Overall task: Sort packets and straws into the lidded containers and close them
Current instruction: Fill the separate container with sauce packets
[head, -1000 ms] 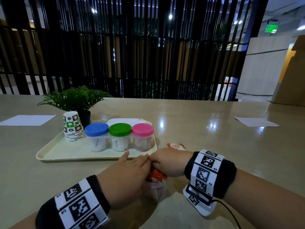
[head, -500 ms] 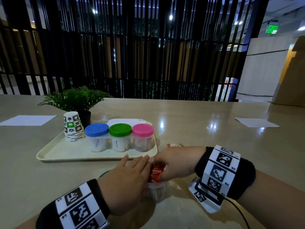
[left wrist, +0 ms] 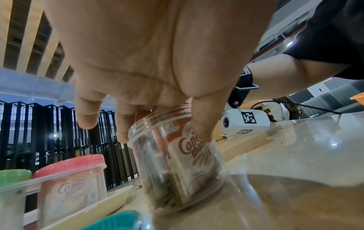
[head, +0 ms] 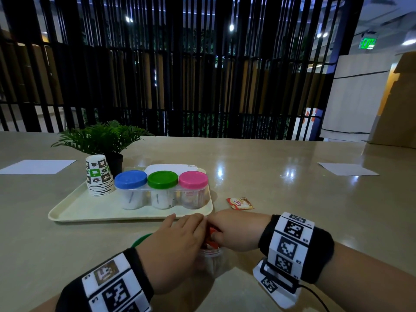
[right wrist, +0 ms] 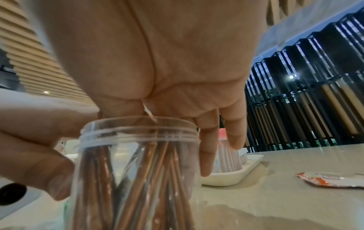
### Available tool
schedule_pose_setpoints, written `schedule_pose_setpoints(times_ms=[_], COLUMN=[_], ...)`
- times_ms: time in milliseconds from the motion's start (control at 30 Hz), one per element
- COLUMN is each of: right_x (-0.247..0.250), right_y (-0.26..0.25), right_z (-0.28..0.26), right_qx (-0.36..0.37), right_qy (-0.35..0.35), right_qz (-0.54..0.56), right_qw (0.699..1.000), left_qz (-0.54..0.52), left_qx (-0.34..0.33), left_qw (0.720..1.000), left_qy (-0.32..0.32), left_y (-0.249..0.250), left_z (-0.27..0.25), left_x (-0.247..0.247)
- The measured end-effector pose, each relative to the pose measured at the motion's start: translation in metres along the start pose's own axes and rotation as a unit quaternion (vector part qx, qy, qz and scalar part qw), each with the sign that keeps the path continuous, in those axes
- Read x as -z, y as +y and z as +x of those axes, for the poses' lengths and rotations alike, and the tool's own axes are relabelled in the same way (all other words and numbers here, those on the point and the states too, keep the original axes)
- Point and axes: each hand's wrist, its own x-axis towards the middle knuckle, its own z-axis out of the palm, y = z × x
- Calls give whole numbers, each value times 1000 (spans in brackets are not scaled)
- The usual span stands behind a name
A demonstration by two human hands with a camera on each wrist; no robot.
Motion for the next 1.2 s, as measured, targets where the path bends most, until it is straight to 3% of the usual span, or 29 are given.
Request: schedule_pose_setpoints(times_ms=[333, 400, 467, 567, 667, 900, 1200], right_x=[8, 22, 41, 62, 65, 35, 10], right_y=[2, 7, 17, 44, 75, 117, 139], right_z=[-4, -5, -4, 10, 34, 80, 99], right_qx=[10, 2, -19, -69, -125, -188, -185], right_qy=[-25, -2, 45, 113, 114, -6, 16], right_qz=[-51, -8, 77, 133, 89, -102, -94], right_qw=[998, 1000, 996, 982, 982, 977, 978], left_qz=[16, 1, -1, -10, -26, -46, -64], left_qx=[-24, -1, -12, -23, -21, -25, -18], left_qw=[1000, 1000, 1000, 1000, 999, 997, 994], left_qy=[-1, -31, 8, -18, -20, -53, -85], left_y=[-4, -4, -4, -5, -4, -5, -7], left_z=[-3, -5, -3, 0, 1, -1, -1], left_x=[-3, 4, 1, -3, -4, 4, 11])
